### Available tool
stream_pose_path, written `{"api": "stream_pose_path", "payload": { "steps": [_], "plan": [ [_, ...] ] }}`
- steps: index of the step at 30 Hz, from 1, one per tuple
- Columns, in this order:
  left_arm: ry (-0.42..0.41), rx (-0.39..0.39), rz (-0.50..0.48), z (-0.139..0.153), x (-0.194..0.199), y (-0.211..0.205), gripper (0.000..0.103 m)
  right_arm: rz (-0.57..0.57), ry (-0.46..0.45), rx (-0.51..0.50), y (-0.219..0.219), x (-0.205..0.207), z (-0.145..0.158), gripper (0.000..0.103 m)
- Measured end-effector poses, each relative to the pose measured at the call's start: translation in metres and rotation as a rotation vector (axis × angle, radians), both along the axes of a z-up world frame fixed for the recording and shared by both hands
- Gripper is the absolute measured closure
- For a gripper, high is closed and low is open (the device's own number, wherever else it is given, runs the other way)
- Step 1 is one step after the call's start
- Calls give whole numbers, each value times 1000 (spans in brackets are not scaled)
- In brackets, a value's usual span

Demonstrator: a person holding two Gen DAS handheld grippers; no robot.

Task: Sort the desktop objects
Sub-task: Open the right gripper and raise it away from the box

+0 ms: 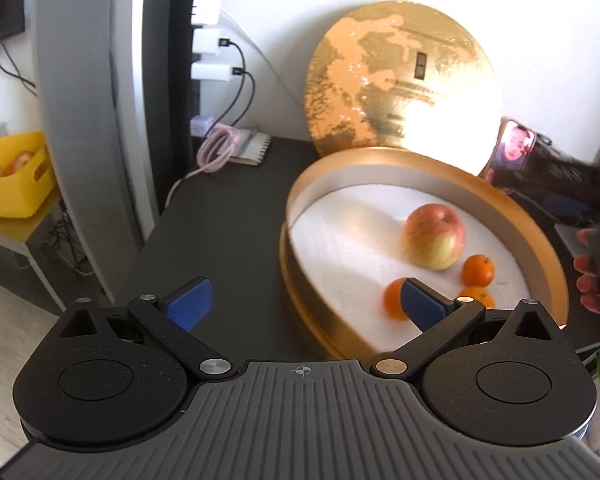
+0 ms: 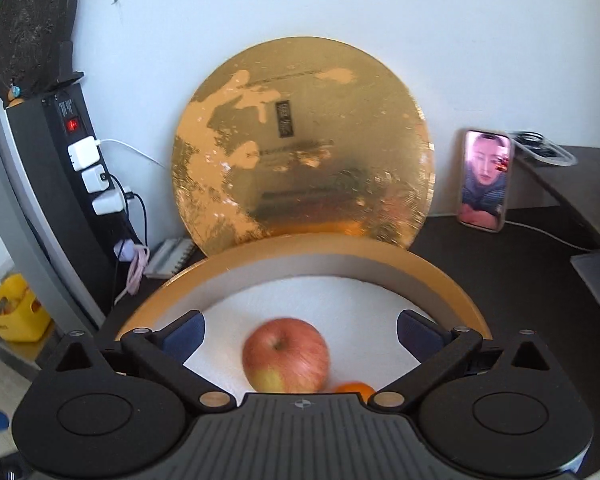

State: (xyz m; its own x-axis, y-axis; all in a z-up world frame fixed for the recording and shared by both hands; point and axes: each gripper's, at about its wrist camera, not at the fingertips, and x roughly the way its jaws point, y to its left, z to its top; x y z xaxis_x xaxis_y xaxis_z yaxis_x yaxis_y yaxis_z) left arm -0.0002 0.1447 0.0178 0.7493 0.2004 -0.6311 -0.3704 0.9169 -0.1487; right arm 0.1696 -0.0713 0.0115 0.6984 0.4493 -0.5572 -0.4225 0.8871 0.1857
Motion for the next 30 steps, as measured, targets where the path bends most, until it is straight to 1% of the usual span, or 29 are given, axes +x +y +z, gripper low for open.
{"api": "stream_pose_path", "payload": {
  "steps": [1,2,4,6,8,12,16,17,18,19,21,22,24,26,30],
  "plan": [
    [-25,-1,22,3,0,-3,0,-15,-10,-4,-9,-4,4,0],
    [-52,-1,46,7,-1,-5,0,-30,-51,6,-20,-11,8,0],
    [-122,22,81,17,-2,-14,0,-61,-170,54,-42,-28,15,0],
    [-149,78,69,26,1,-24,0,-87,-270,106,-63,-44,22,0],
    [-170,123,55,33,4,-33,0,-110,-336,159,-83,-56,29,0],
    [-201,185,22,43,5,-49,0,-164,-406,206,-114,-74,40,0],
    [-232,247,-10,53,6,-65,0,-186,-489,265,-132,-89,42,0],
    [-239,263,-19,56,6,-69,0,-196,-493,260,-133,-91,42,0],
    [-230,258,-27,56,7,-70,0,-209,-490,249,-134,-92,42,0],
    [-222,237,-36,57,7,-70,0,-222,-487,238,-134,-93,42,0],
    [-225,188,-48,56,5,-70,0,-237,-438,207,-129,-92,39,0],
    [-232,173,-37,56,3,-70,0,-243,-411,191,-125,-91,38,0],
    [-251,149,-16,56,-4,-69,0,-256,-391,171,-117,-91,34,0],
    [-234,131,-20,54,-7,-69,0,-249,-367,141,-105,-91,33,0],
    [-183,108,-32,44,-11,-67,0,-252,-313,123,-83,-89,35,0]
  ]
}}
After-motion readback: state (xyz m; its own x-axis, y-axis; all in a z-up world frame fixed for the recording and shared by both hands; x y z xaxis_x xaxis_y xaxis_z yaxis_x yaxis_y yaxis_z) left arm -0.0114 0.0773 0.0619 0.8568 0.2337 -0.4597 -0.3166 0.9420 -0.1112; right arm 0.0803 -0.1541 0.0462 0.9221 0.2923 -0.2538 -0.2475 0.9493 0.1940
